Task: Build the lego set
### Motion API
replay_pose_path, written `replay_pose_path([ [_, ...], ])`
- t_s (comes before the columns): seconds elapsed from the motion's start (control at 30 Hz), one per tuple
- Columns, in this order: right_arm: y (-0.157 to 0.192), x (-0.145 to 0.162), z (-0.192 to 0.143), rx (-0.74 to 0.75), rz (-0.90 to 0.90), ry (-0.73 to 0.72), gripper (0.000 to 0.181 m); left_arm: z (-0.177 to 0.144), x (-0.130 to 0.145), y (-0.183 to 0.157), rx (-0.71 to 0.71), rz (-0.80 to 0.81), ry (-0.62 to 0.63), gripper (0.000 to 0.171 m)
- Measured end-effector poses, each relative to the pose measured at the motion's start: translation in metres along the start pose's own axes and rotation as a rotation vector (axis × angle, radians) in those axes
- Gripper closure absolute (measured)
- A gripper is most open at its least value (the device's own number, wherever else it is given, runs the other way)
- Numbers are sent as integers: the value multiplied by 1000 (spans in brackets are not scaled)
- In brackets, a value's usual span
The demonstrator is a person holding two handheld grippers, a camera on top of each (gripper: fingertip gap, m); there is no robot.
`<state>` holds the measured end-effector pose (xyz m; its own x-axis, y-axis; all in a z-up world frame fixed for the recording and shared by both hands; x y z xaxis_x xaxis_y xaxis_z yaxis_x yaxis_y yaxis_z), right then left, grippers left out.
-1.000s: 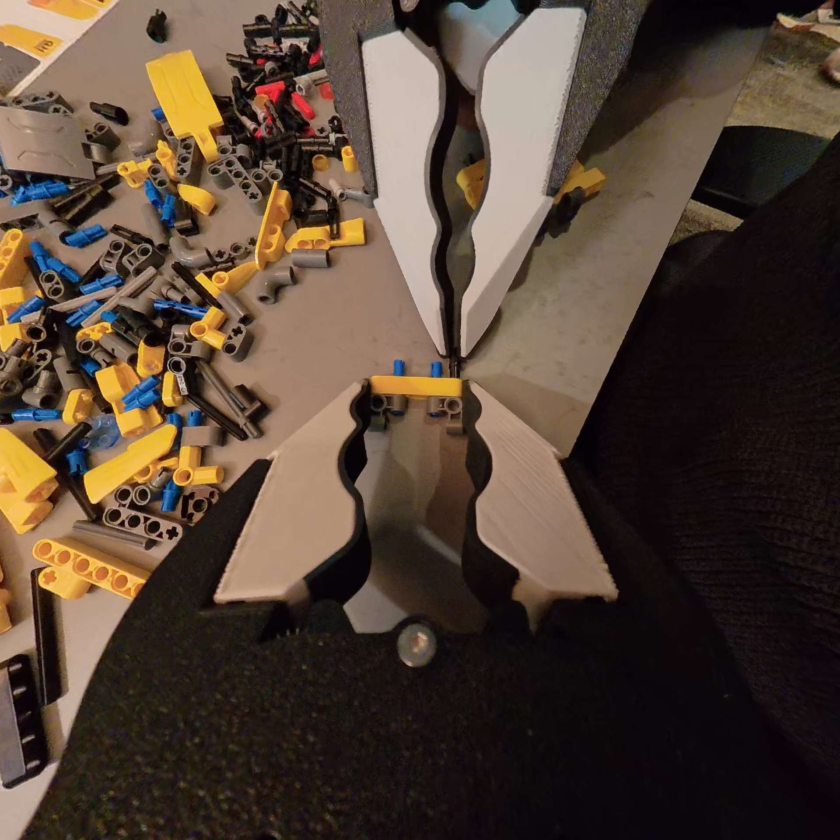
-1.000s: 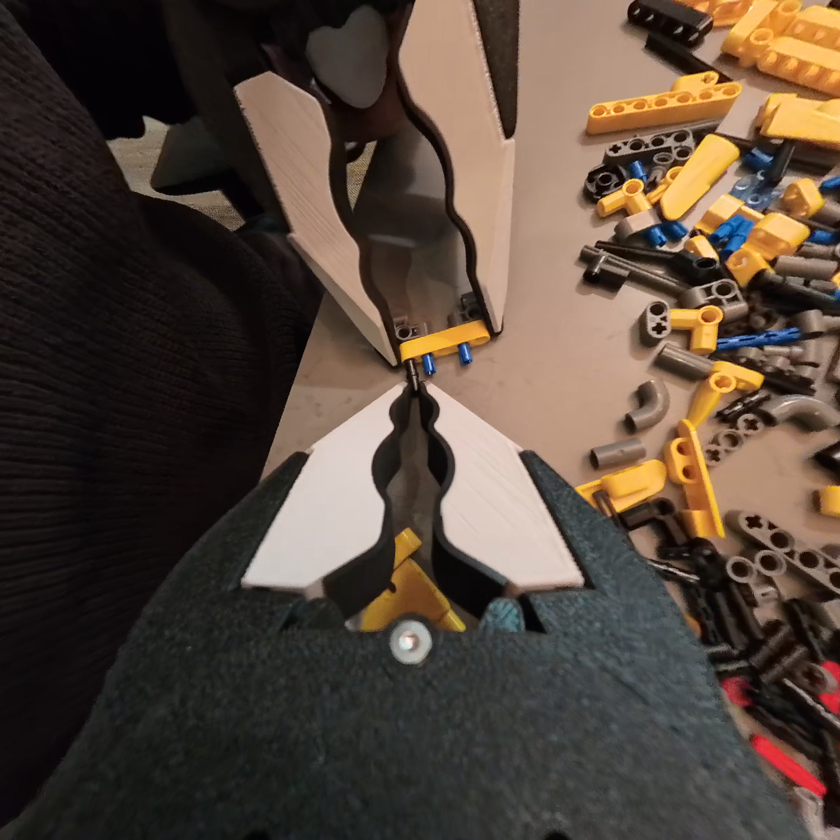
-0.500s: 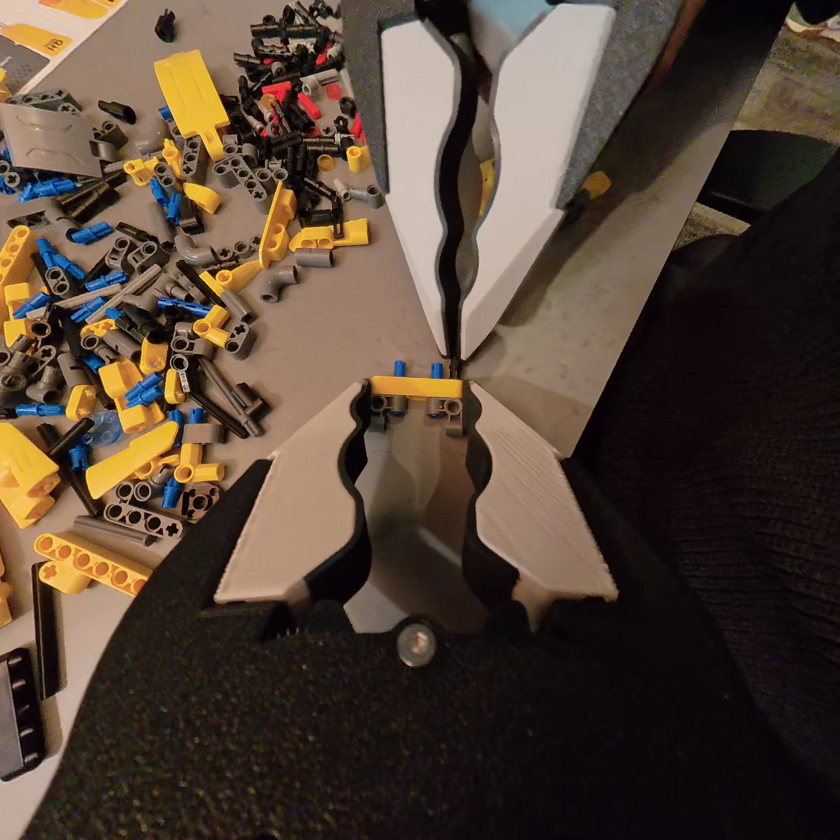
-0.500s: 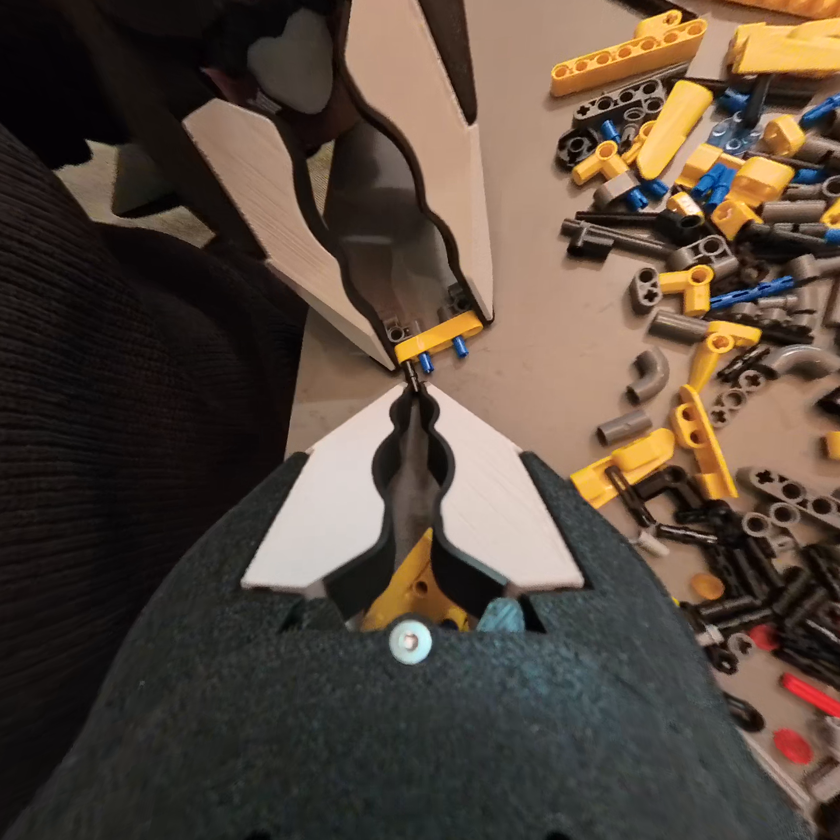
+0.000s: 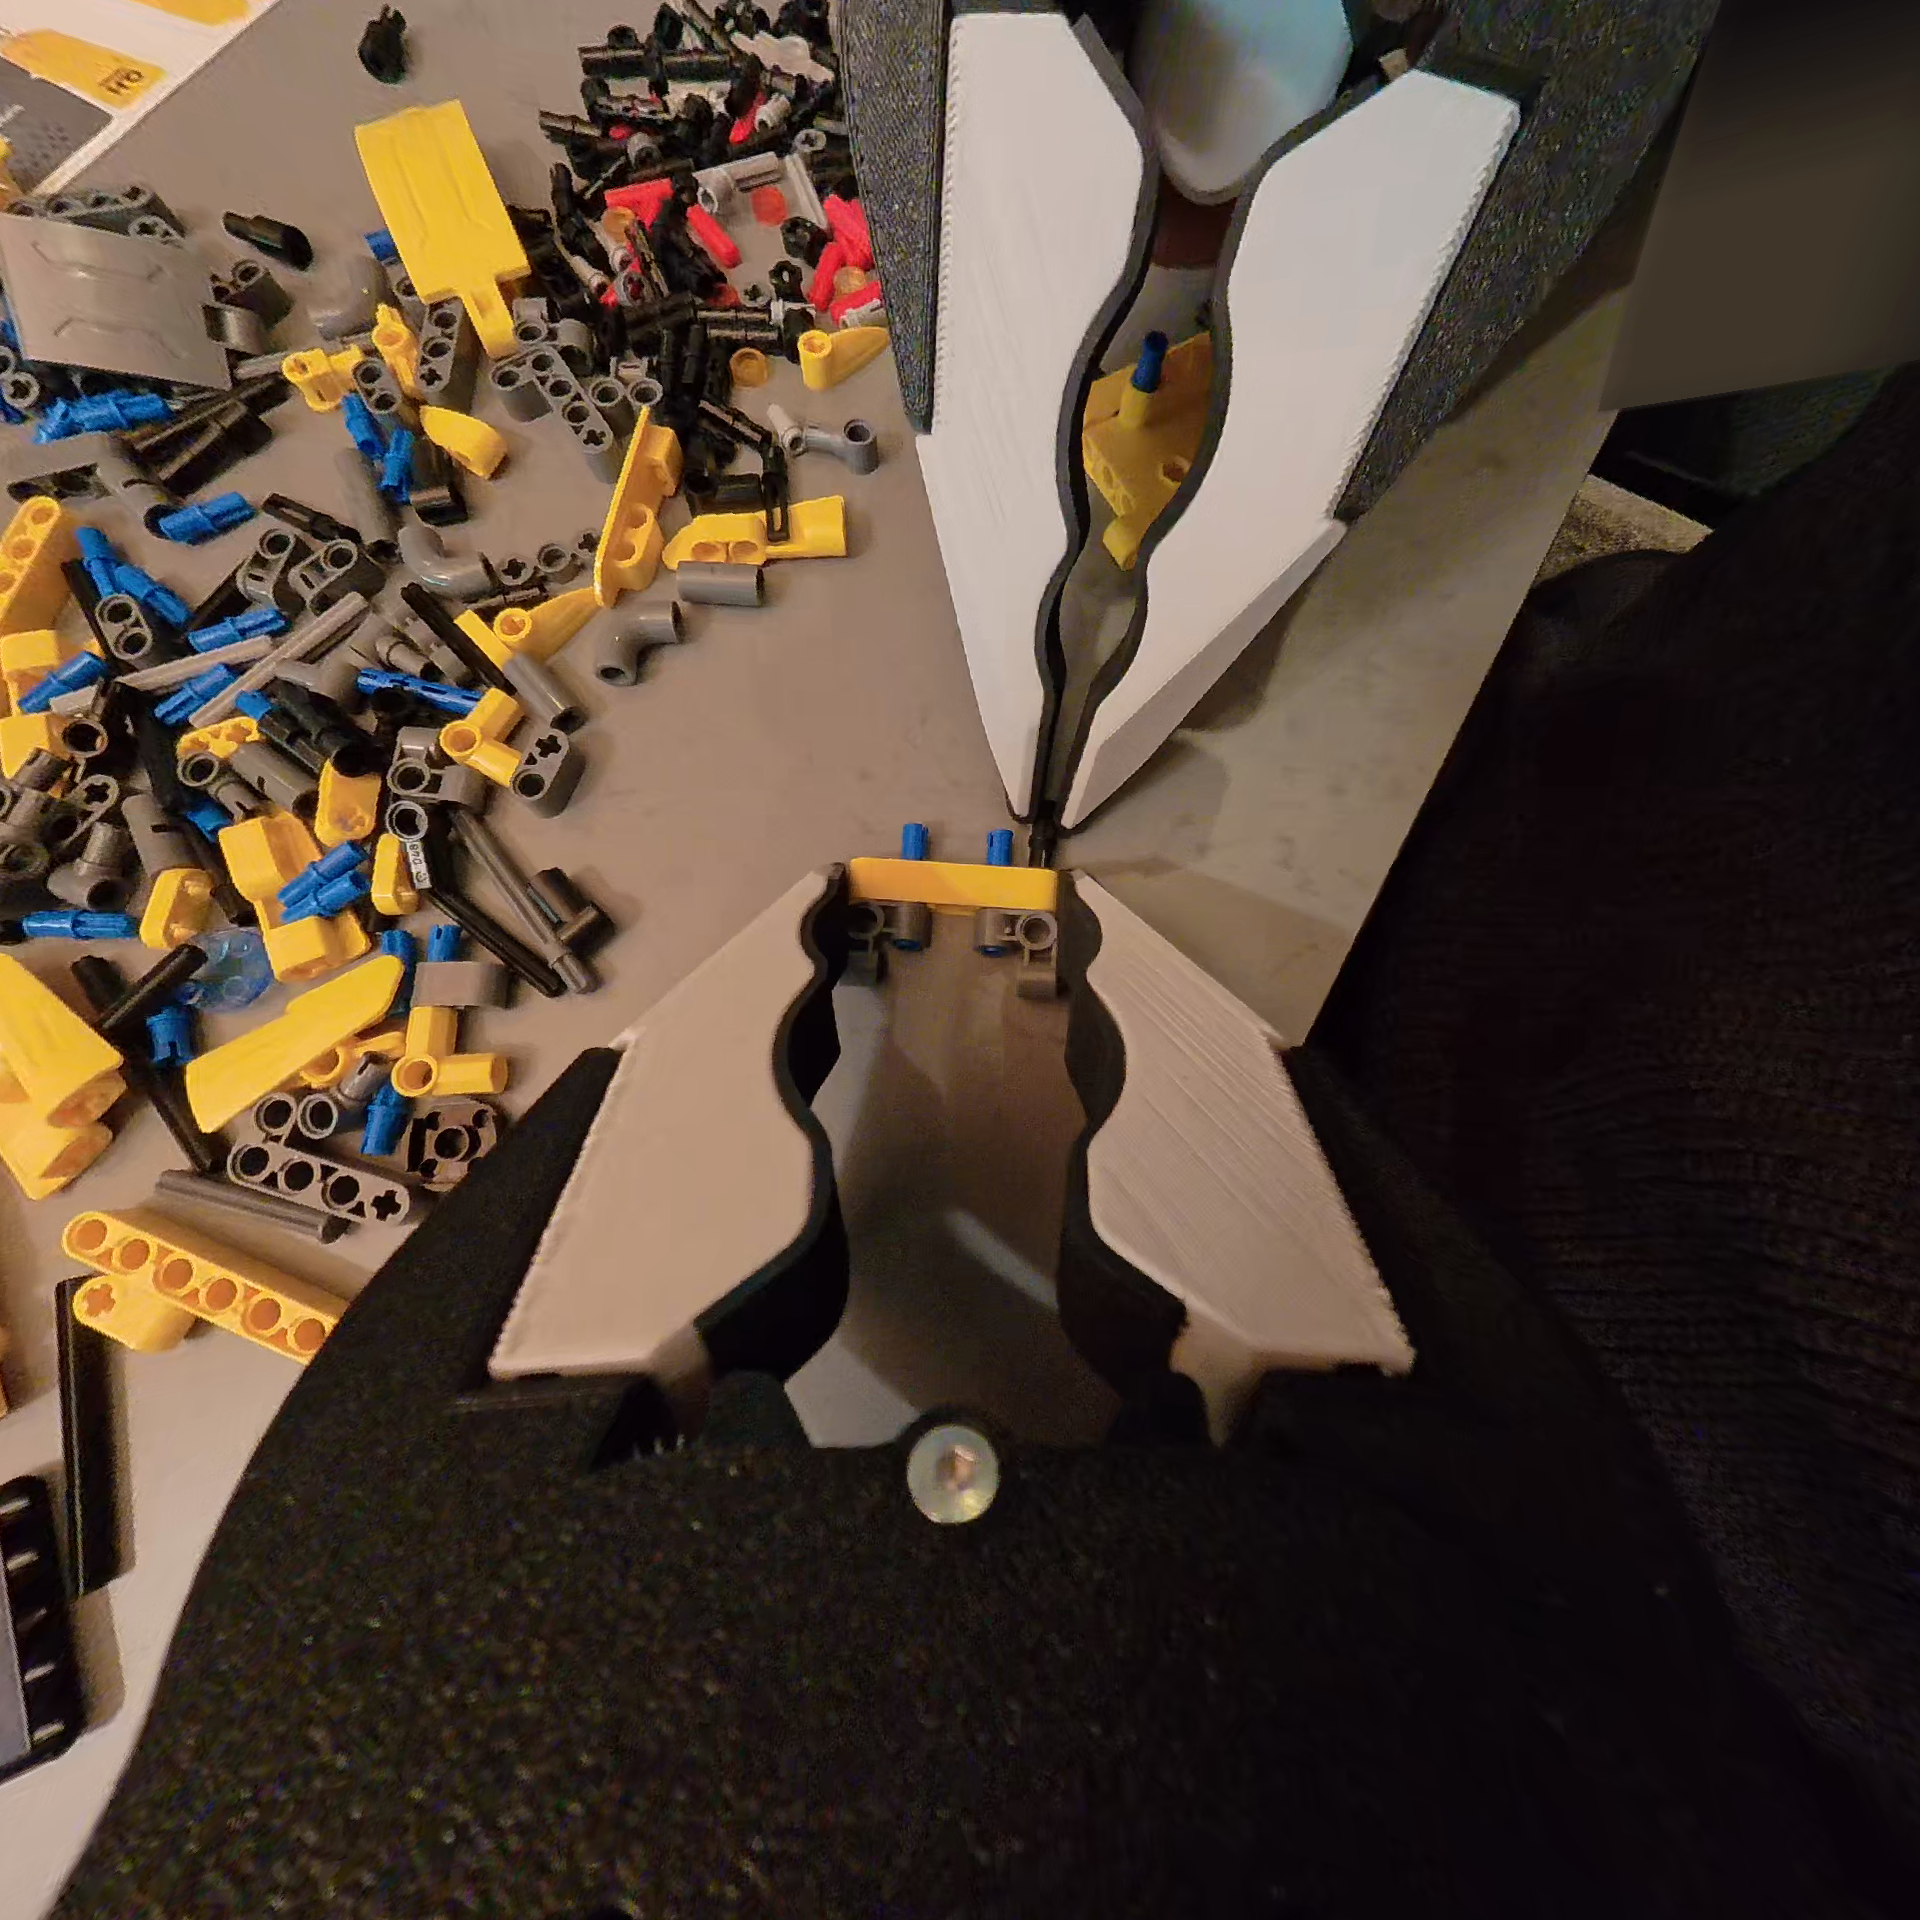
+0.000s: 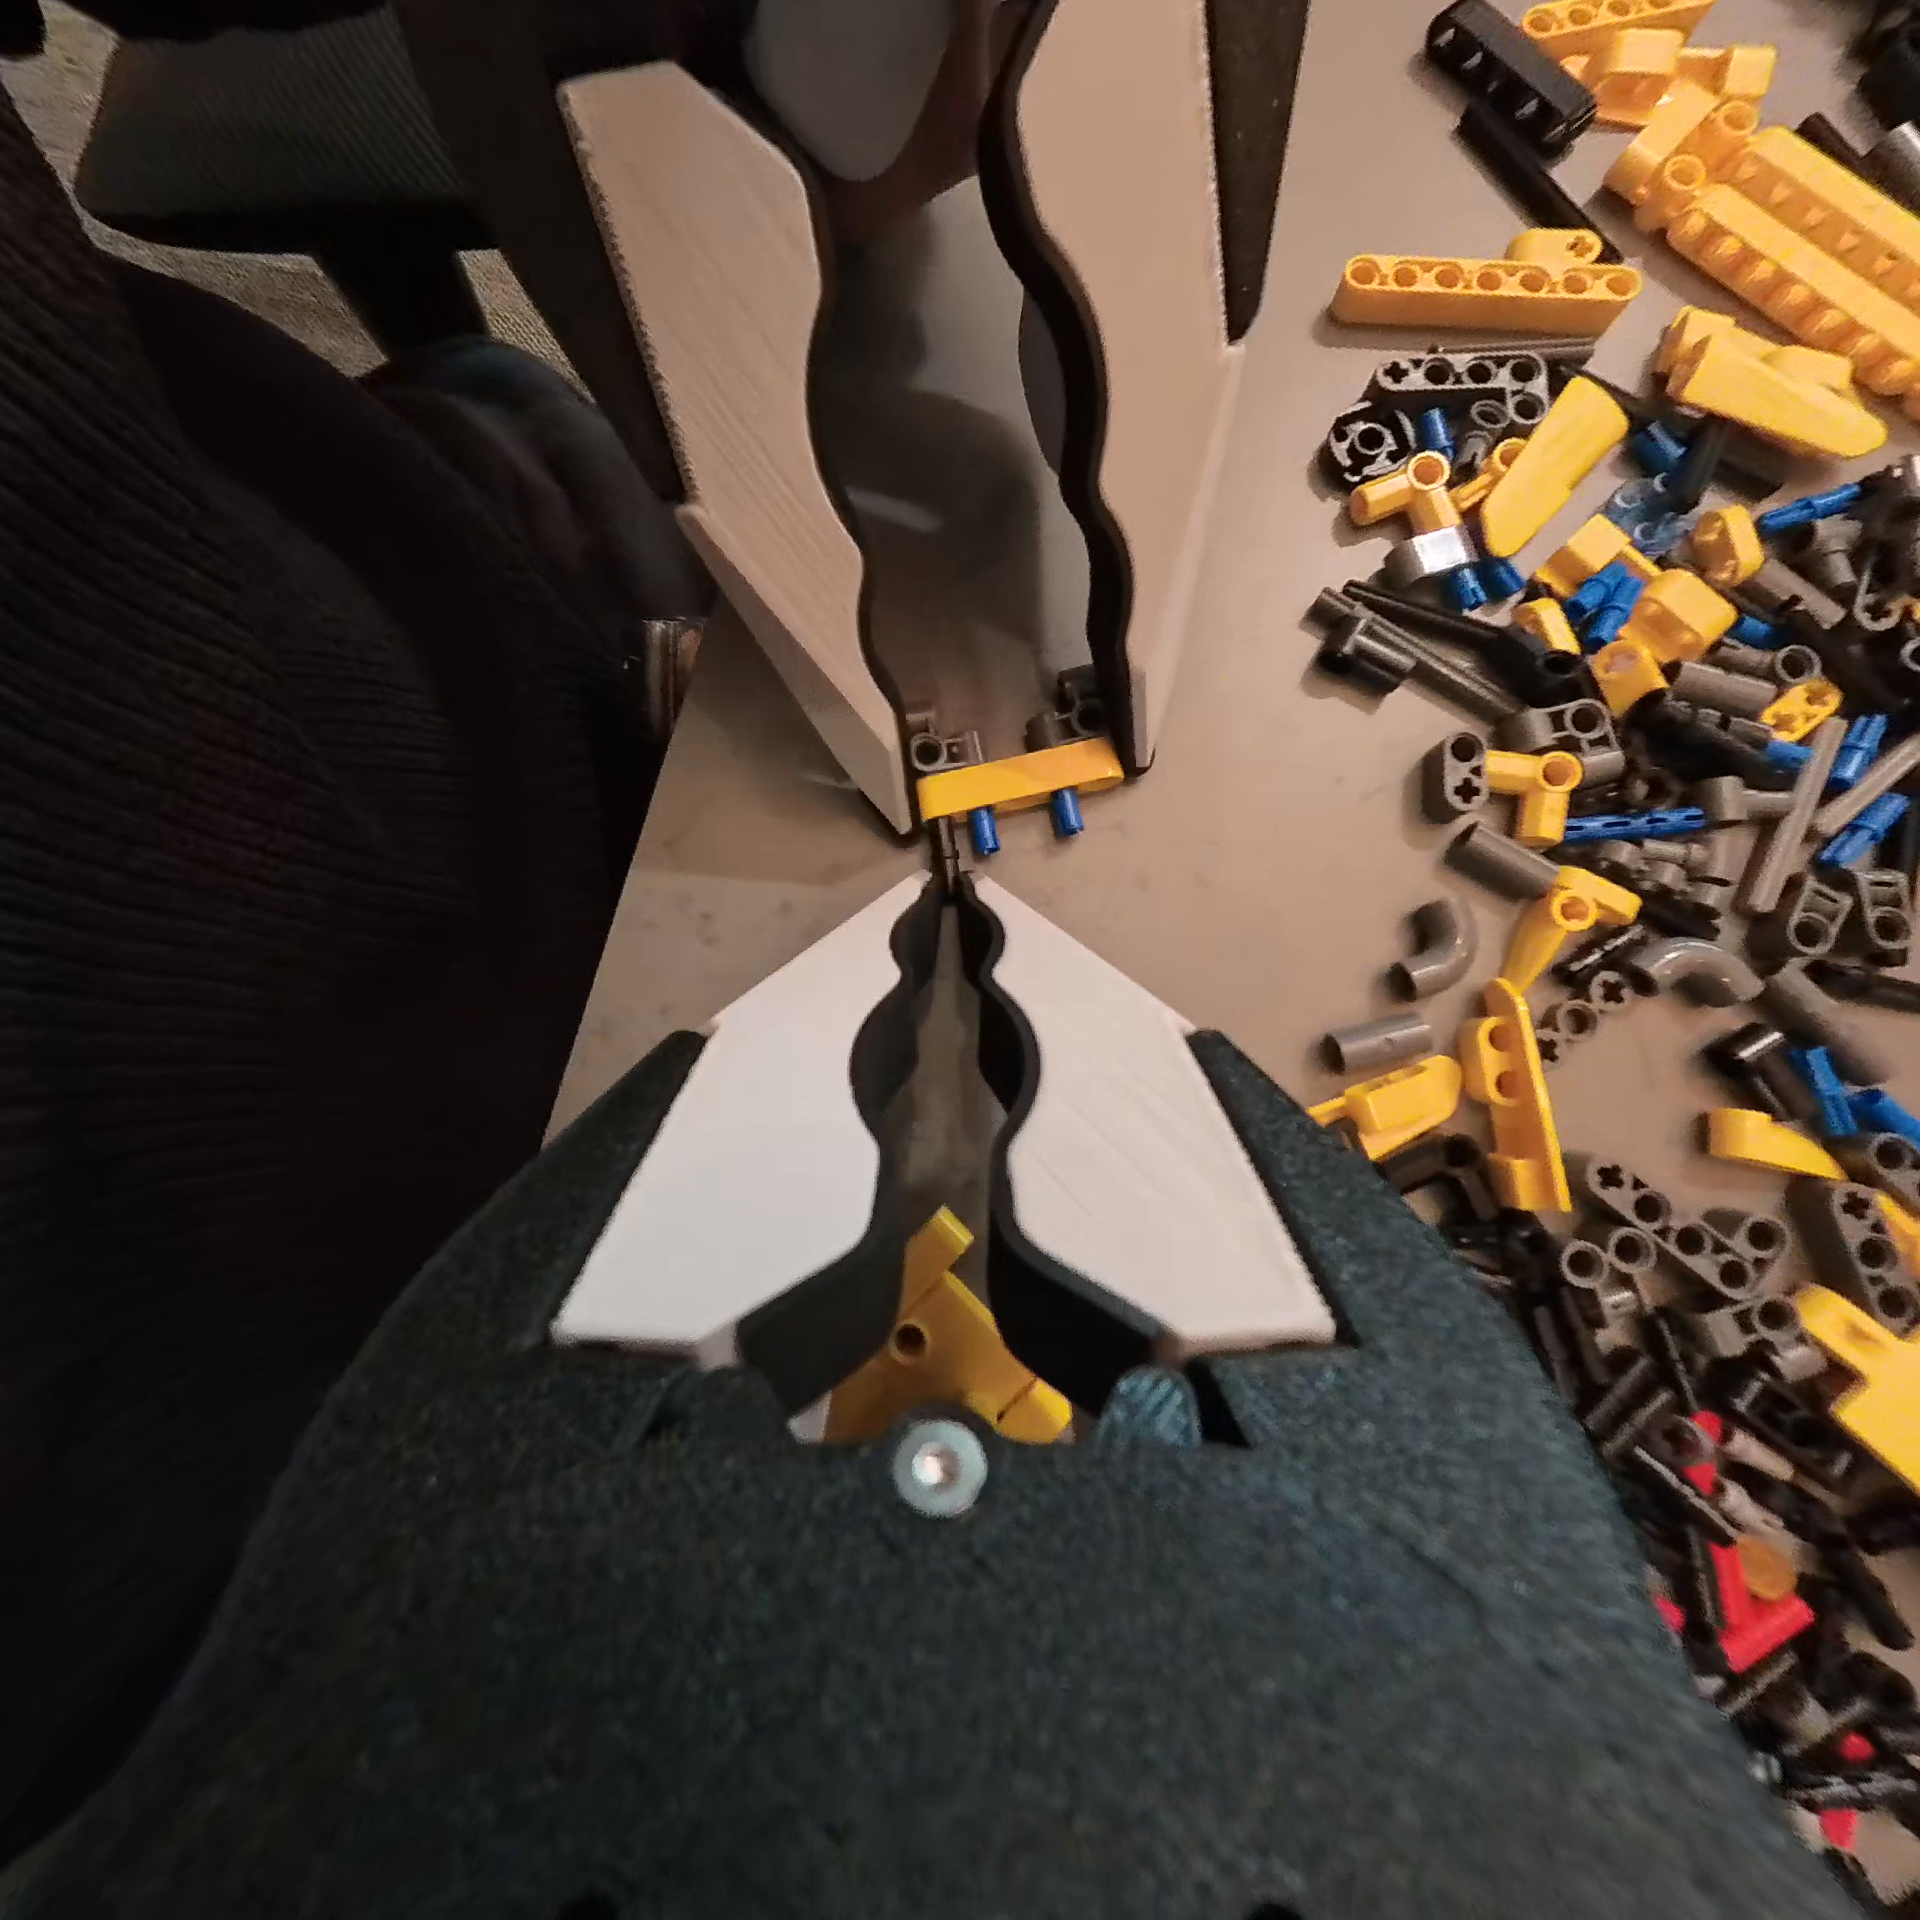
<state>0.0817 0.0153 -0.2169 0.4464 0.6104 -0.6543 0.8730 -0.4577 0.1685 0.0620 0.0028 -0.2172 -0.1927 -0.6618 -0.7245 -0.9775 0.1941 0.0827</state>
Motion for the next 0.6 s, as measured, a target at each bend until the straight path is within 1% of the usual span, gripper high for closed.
replay_pose_path([
  [0.13,0,1,-1,-26,26,-19,178,0,0,0,4,-5,2,132],
  [0.4,0,1,-1,34,-11,23,178,0,0,0,-6,-8,3,132],
  [0.6,0,1,-1,4,14,-3,178,0,0,0,-6,-9,2,132],
])
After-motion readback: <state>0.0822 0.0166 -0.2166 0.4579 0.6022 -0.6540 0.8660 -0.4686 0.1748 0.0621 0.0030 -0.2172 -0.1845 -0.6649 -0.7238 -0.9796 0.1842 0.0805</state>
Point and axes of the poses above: each gripper's, where its closed fingertips meet, z out along the fingers, x out of its underside, y = z × x across the jaws, the point moved 1 cm from there along -z, back along the fingers, and after that the axes turned 9 degrees about -x, right-handed, at the moved point
